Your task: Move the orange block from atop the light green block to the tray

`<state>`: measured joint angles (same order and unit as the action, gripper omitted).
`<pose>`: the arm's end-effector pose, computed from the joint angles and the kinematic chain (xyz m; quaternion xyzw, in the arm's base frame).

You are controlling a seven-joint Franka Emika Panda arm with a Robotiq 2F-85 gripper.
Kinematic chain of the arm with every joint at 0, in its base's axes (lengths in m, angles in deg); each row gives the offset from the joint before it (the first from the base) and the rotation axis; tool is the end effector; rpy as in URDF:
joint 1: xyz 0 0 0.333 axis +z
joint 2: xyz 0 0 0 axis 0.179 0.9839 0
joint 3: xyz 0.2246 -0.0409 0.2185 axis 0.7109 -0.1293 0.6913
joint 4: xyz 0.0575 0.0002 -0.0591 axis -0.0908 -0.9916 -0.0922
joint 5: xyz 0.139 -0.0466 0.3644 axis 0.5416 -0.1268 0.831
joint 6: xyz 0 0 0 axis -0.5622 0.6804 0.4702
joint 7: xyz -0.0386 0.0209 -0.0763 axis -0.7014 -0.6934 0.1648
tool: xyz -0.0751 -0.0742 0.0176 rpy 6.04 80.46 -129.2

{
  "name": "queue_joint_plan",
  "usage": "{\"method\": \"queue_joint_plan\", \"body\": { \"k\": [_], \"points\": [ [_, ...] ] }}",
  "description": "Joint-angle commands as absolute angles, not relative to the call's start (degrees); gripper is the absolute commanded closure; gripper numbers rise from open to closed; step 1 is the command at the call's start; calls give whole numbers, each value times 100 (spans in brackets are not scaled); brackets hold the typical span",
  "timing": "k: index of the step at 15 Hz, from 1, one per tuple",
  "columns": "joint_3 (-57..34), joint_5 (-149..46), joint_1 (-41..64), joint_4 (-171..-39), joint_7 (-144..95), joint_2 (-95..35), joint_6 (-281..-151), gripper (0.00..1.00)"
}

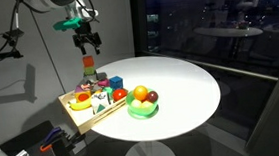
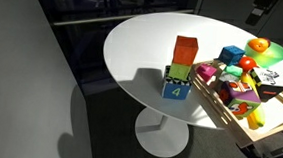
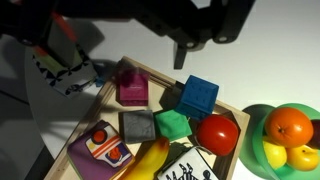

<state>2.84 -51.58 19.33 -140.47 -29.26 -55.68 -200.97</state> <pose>0.4702 0.1627 0.4419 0.9831 0.1780 0.0176 0.0380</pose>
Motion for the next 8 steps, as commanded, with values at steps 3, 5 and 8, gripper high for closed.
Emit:
{"method": "queue_joint_plan", "body": {
  "k": [3,5,8],
  "points": [
    [362,-5085,2149,-13458,-3515,-5184,-19697,0],
    [412,-5130,2217,-13345,-3609,-5094,-19661,0],
    [500,-5214,2302,-13196,-3754,-4943,-19651,0]
  ]
}}
